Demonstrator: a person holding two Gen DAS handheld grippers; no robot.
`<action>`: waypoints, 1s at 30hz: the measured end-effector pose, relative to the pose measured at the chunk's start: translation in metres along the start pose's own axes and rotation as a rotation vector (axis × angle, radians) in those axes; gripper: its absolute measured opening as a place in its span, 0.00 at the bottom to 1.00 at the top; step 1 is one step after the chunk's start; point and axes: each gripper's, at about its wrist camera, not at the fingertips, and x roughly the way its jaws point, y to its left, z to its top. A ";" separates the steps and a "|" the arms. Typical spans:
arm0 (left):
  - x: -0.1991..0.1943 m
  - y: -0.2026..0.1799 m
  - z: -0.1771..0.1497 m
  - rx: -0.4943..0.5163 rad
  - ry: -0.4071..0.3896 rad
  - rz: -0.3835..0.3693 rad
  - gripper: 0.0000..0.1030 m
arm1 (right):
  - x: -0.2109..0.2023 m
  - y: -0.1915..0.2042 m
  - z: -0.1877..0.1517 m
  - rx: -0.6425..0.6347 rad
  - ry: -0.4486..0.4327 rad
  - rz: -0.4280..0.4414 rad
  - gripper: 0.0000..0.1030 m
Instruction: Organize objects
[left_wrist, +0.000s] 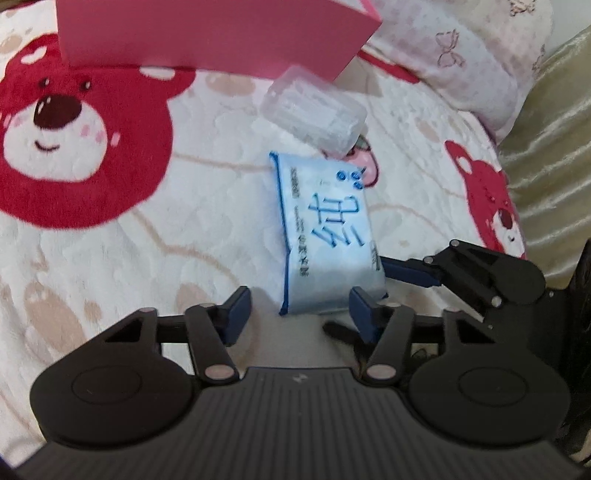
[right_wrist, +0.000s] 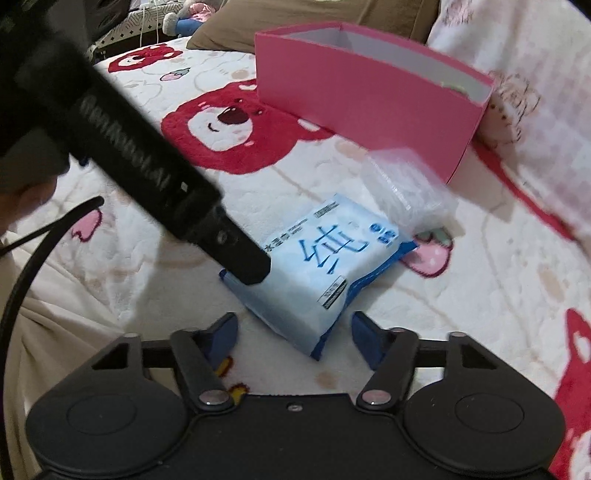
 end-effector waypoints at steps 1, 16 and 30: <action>0.001 0.002 -0.001 -0.011 0.002 0.000 0.50 | 0.002 -0.002 0.000 0.021 0.001 0.011 0.59; -0.007 0.043 0.012 -0.195 0.004 -0.003 0.43 | 0.024 0.000 0.023 0.331 -0.005 0.202 0.33; -0.010 0.064 0.028 -0.161 -0.084 0.081 0.33 | 0.002 0.004 0.032 0.166 -0.100 0.029 0.55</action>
